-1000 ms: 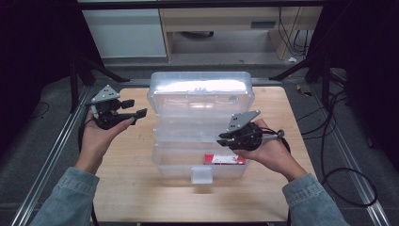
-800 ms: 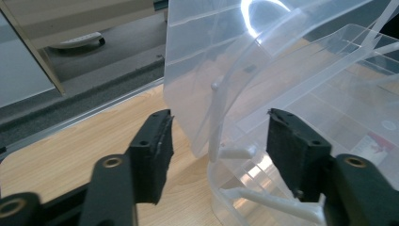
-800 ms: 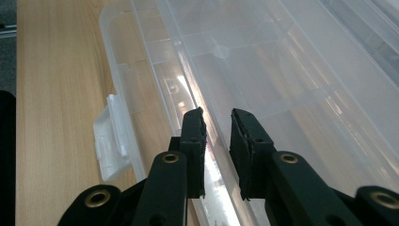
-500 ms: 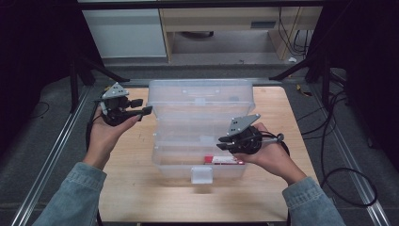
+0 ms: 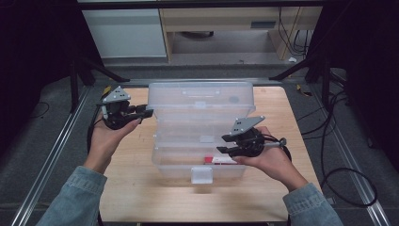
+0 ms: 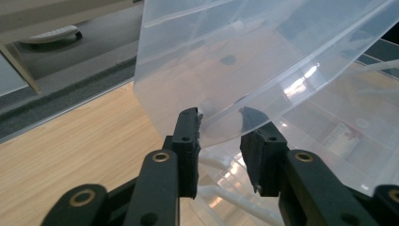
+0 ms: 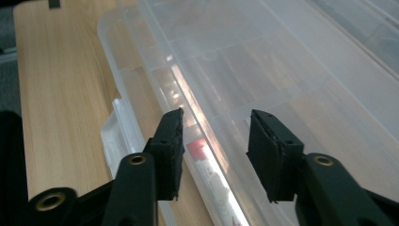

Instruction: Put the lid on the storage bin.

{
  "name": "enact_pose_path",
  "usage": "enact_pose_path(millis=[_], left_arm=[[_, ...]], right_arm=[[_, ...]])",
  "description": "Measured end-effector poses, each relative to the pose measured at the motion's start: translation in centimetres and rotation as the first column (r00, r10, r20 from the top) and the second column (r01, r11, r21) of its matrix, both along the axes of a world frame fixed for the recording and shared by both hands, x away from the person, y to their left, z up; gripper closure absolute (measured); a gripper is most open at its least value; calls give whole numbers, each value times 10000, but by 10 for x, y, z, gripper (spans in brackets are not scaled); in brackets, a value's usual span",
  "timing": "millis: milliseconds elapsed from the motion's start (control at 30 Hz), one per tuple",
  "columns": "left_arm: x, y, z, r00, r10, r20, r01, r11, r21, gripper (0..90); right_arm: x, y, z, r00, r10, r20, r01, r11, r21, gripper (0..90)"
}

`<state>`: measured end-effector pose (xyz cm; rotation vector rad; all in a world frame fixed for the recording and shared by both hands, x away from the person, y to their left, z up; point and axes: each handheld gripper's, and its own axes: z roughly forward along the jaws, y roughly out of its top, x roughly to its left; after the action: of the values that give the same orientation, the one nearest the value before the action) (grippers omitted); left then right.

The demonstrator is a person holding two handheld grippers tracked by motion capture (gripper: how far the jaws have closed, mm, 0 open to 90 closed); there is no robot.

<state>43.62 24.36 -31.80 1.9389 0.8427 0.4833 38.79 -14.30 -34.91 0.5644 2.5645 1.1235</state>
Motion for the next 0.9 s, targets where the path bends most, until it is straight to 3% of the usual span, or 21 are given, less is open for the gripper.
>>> enact_pose_path(millis=[100,267,533,800,900], left_arm=[[-1,1,-1,10000,-27,-84,26,10000,-50,675],[-5,1,-3,9999,-80,-150,79,10000,-42,669],[-11,3,-8,9997,-176,-196,175,9998,-65,661],[-16,3,-11,9995,-243,-183,244,9997,86,659],[-17,4,-14,9994,-249,-226,248,9997,-64,653]], right_arm=[[-2,-6,2,9996,-226,-192,236,9983,524,466],[-3,-17,6,9974,-692,-175,705,9940,836,455],[-4,-38,9,9893,-1432,-276,1452,9845,987,592],[-6,-55,14,9789,-2042,-49,2036,9737,1027,684],[-5,-62,15,9735,-2284,-54,2276,9675,1101,729]])
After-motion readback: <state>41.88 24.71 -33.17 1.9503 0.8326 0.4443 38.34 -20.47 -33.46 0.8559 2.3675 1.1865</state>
